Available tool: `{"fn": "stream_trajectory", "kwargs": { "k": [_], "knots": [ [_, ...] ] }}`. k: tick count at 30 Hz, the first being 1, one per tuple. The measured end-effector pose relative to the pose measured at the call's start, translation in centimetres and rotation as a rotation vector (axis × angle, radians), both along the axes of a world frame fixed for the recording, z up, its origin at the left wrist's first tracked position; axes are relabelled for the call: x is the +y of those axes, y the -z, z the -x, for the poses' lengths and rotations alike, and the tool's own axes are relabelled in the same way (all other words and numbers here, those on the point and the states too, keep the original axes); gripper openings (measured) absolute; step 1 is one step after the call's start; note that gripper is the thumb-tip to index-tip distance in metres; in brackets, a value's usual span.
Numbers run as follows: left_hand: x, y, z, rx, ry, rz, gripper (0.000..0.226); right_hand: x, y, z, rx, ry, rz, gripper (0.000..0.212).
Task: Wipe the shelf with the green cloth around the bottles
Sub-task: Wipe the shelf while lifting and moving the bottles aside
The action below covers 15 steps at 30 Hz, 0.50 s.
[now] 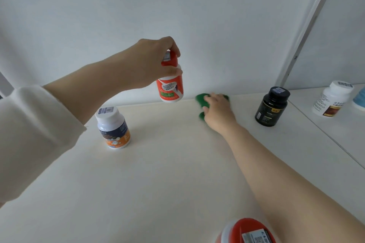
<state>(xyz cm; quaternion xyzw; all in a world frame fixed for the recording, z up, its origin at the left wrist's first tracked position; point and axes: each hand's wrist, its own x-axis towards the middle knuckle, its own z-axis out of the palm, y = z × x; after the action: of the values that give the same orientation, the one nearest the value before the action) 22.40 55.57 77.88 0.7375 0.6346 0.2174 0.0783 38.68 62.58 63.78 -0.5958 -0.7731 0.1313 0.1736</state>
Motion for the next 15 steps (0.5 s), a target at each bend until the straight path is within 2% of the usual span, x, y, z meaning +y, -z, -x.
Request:
{"fn": "stream_trajectory", "kwargs": {
  "k": [3,5,7,12,15],
  "knots": [
    [0.1,0.3,-0.7,0.016,0.012,0.008,0.033,-4.0,0.2,2.0,0.031,-0.349,0.054,0.047],
    [0.4,0.8,-1.5,0.044,0.024,0.032,0.033,-6.1,0.3,1.5,0.065,-0.445,0.106,0.047],
    [0.8,1.6,-2.4,0.08,0.043,0.06,0.034,-7.0,0.4,0.0,0.086,-0.422,0.124,0.047],
    [1.4,4.8,-4.6,0.178,0.106,0.15,0.035,-8.5,0.7,-4.1,0.032,-0.16,0.049,0.047],
    [1.4,6.3,-6.0,0.175,0.136,0.174,0.034,-10.8,0.6,-5.5,-0.038,-0.165,0.074,0.049]
  ]
}}
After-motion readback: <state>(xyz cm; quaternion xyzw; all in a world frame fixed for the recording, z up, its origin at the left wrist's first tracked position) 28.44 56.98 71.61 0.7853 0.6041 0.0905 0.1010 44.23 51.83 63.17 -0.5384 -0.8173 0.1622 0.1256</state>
